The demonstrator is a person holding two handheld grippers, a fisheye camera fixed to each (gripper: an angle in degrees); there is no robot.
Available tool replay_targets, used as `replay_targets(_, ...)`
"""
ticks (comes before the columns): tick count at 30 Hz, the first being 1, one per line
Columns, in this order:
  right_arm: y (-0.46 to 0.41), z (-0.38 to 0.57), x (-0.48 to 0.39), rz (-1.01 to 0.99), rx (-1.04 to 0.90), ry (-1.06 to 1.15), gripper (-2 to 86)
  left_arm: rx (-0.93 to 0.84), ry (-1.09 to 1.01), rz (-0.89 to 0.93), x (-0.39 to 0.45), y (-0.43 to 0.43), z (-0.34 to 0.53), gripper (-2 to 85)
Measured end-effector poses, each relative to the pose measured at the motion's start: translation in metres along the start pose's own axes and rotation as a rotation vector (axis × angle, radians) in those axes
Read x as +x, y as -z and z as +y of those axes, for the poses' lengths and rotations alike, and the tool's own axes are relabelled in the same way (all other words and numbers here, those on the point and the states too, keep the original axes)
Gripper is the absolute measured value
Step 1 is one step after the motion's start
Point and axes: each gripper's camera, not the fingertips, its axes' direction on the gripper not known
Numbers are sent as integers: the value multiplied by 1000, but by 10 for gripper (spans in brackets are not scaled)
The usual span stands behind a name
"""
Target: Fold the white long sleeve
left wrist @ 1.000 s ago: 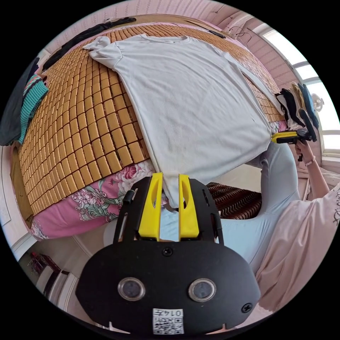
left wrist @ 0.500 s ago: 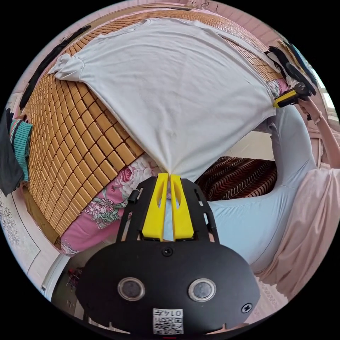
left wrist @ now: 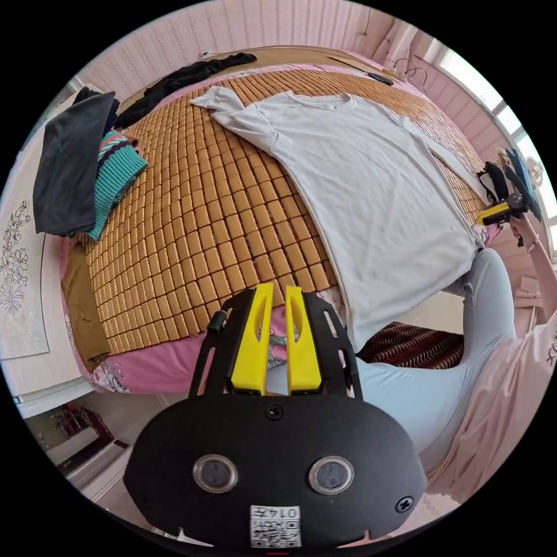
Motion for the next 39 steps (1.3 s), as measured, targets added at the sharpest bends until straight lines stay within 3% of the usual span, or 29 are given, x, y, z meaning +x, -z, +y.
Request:
replay_targets(4,50,-115,-63,-7,191,228,24,150,75,5,-47,-7,-39,43)
replay_targets(10,93,-284,-188,37,288,500,35,294,195,97,-108,-28,-83,40)
replay_targets(14,108,-374,-250,62,360,548,40,389,235,226,-141,-39,-61,36)
replay_targets(19,89,-484,-287,80,315,407,80,413,275,278,-177,-56,-11,28)
replay_targets(21,75,-506,-290,159,251,336,73,393,276,250,-190,-63,16,29)
replay_targets(23,81,-510,-291,158,313,325,44,380,276,226,-197,-66,34,33)
replay_targets(26,93,-510,-303,99,315,441,17,384,271,185,-204,-63,64,42)
replay_targets(30,132,-465,-338,-350,200,1031,7,423,265,120,-204,-46,106,74)
replay_targets(33,153,-442,-349,-556,89,1212,5,434,260,78,-203,-32,136,84)
replay_targets(37,136,-457,-349,-434,38,1079,5,346,253,50,-202,-36,161,85)
replay_targets(39,123,-466,-349,-411,13,1019,5,265,245,132,-199,-53,170,89)
